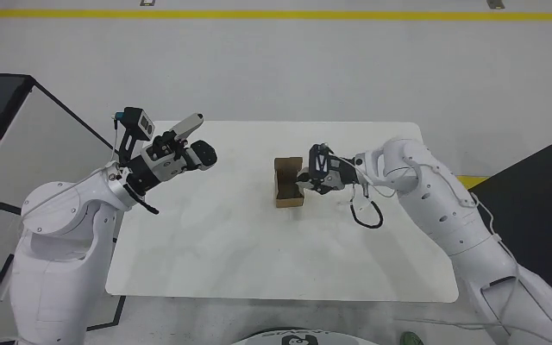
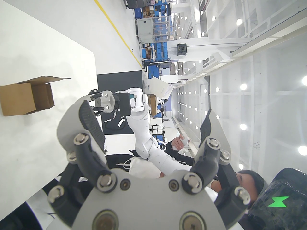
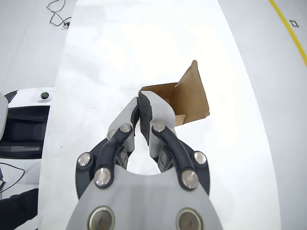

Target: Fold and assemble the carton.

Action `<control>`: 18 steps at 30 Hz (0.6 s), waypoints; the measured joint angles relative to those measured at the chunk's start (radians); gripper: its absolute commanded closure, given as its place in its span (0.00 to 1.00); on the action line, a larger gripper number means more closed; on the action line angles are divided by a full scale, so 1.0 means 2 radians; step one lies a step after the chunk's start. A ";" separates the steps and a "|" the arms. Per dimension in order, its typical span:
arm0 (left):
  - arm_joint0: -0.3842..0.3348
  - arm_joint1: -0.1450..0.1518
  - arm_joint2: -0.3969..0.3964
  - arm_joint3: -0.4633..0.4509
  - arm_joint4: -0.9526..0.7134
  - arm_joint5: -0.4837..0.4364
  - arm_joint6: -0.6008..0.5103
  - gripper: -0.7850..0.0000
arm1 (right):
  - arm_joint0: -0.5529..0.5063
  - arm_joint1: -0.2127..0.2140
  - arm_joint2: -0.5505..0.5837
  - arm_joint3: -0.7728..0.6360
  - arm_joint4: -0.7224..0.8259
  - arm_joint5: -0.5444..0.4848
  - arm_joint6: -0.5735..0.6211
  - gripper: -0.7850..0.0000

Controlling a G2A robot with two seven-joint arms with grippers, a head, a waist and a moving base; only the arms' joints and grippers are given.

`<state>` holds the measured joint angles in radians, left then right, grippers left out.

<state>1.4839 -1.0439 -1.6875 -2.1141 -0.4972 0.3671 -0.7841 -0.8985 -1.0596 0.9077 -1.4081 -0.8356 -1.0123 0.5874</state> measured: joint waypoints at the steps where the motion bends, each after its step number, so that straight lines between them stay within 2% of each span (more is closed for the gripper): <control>1: 0.000 0.000 0.000 0.000 0.000 0.000 0.000 0.00 | 0.000 0.000 0.000 0.000 0.000 0.000 0.000 1.00; 8: 0.000 0.000 0.000 0.000 0.000 0.000 0.000 0.00 | -0.007 0.002 0.007 0.008 0.015 0.002 -0.016 1.00; 12: 0.000 0.000 0.000 0.000 0.000 0.000 0.000 0.00 | -0.016 0.013 0.021 0.028 0.076 0.000 -0.035 1.00; 18: 0.000 0.000 0.000 0.000 0.000 0.000 0.000 0.00 | -0.022 0.039 0.018 0.054 0.212 0.000 -0.003 1.00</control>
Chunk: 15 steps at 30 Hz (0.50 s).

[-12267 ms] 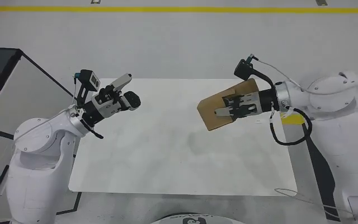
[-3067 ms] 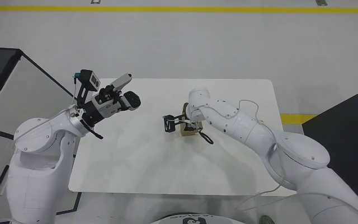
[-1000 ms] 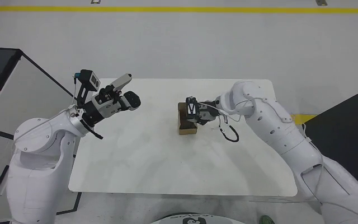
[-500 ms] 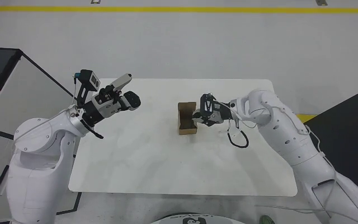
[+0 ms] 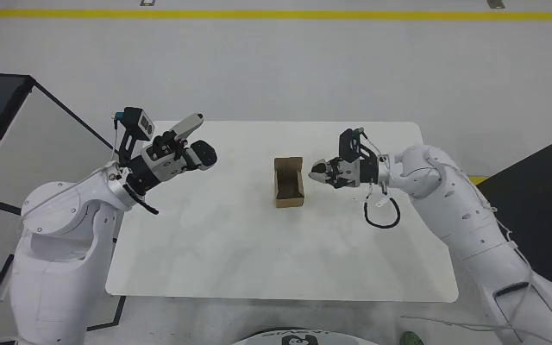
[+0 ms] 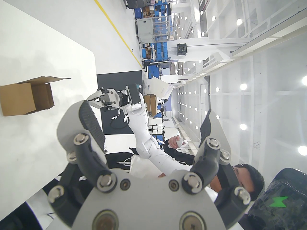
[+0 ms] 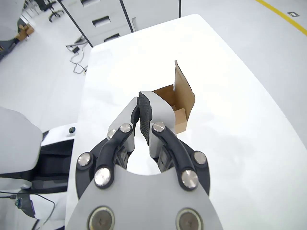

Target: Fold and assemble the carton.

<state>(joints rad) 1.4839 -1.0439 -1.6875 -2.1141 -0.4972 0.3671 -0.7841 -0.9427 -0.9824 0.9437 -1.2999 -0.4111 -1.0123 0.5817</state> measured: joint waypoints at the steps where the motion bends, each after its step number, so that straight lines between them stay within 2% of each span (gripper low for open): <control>1: 0.000 0.000 0.000 0.000 0.000 0.000 0.000 0.00 | 0.000 0.004 -0.003 0.004 0.025 0.000 0.010 1.00; 5: 0.000 0.000 0.000 0.000 0.000 0.000 0.000 0.00 | 0.002 0.014 -0.004 0.018 0.140 0.000 0.040 1.00; 6: 0.000 0.000 0.000 0.000 0.000 0.000 0.000 0.00 | 0.002 0.014 -0.004 0.018 0.148 0.000 0.040 1.00; 12: 0.001 0.000 0.003 0.001 -0.004 0.003 0.004 0.00 | 0.002 0.014 -0.004 0.018 0.128 0.000 0.039 1.00; 15: 0.001 0.000 0.014 -0.004 0.002 0.036 0.019 0.00 | -0.009 0.014 -0.001 0.023 0.134 0.011 0.027 1.00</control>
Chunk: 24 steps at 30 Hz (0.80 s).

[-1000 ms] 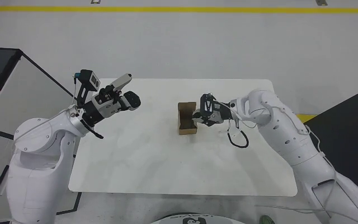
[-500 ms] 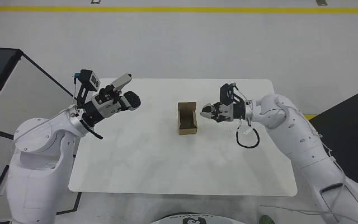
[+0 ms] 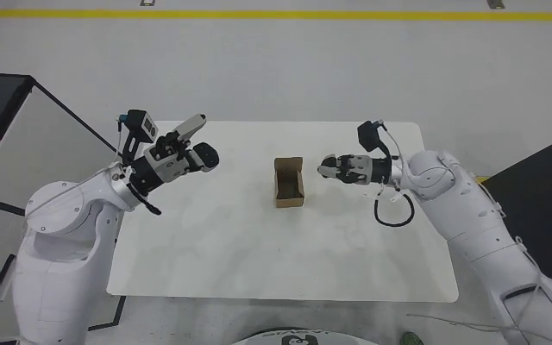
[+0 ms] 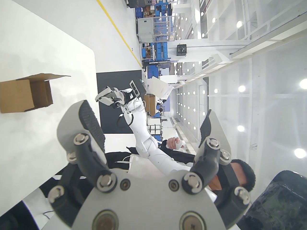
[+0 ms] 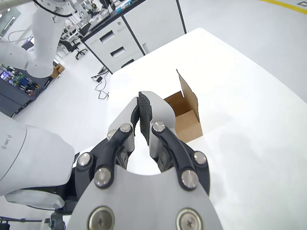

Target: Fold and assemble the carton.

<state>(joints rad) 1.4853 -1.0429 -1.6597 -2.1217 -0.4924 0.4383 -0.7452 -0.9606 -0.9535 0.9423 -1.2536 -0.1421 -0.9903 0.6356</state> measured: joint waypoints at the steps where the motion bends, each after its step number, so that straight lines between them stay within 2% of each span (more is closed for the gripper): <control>1: -0.001 0.000 0.007 -0.002 0.005 0.019 0.007 0.00 | -0.003 0.001 0.002 0.002 0.000 0.002 -0.002 1.00; 4: -0.016 0.001 0.036 -0.005 0.022 0.089 0.036 0.03 | -0.012 0.004 0.011 0.008 -0.002 0.002 -0.003 1.00; 5: -0.022 0.000 0.044 -0.004 0.019 0.106 0.047 0.95 | -0.014 0.006 0.014 0.010 -0.006 0.003 -0.003 1.00; 6: -0.030 -0.001 0.052 -0.003 0.012 0.120 0.064 1.00 | -0.017 0.007 0.018 0.012 -0.010 0.005 -0.006 1.00; 9: -0.041 -0.003 0.064 -0.007 0.026 0.105 0.094 1.00 | -0.021 0.008 0.022 0.016 -0.010 0.007 -0.011 1.00; 15: -0.041 -0.003 0.064 -0.007 0.028 0.105 0.094 1.00 | -0.021 0.008 0.022 0.016 -0.010 0.007 -0.011 1.00; 17: -0.037 -0.002 0.072 -0.008 0.036 0.091 0.092 1.00 | -0.023 0.007 0.021 0.016 -0.011 0.011 -0.013 1.00; 21: -0.033 -0.001 0.122 0.022 0.096 0.023 0.070 1.00 | -0.026 0.006 0.015 0.026 -0.004 0.025 -0.004 1.00; 24: -0.044 -0.006 0.168 0.058 0.153 -0.012 0.109 1.00 | -0.019 0.004 0.006 0.042 0.010 0.034 0.016 1.00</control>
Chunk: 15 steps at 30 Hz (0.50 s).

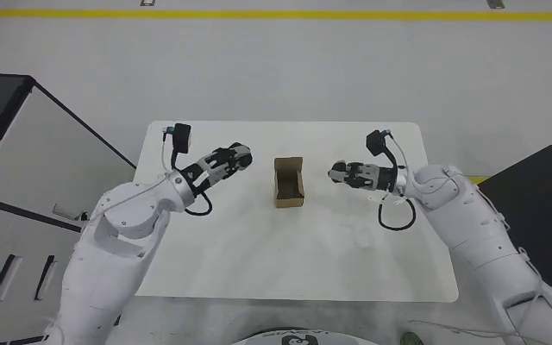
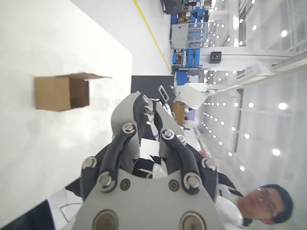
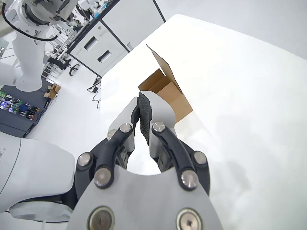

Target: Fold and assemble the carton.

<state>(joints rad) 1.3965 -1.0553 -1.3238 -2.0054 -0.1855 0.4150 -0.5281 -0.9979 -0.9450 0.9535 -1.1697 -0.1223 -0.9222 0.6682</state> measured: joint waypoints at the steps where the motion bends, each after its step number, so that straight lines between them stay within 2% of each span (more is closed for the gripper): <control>1: -0.006 -0.002 0.012 0.010 0.004 -0.005 0.014 1.00 | 0.004 -0.001 -0.003 0.006 0.003 0.003 0.006 1.00; 3: -0.015 -0.004 0.028 0.019 0.015 -0.009 0.044 1.00 | 0.009 -0.003 -0.007 0.012 0.006 0.007 0.010 1.00; 10: -0.013 -0.003 0.026 0.015 0.026 -0.017 0.041 1.00 | 0.009 -0.003 -0.007 0.011 0.006 0.007 0.010 1.00; 13: -0.012 0.000 0.039 0.037 0.053 -0.058 0.003 1.00 | 0.004 -0.004 -0.010 0.007 -0.001 0.021 0.004 1.00; 15: -0.022 0.000 0.055 0.069 0.070 -0.086 -0.035 1.00 | 0.003 -0.006 -0.016 0.004 0.004 0.025 0.004 1.00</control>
<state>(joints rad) 1.3516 -1.0562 -1.2141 -1.8681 -0.0462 0.2423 -0.5979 -0.9911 -0.9572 0.9221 -1.1612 -0.1148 -0.8728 0.6771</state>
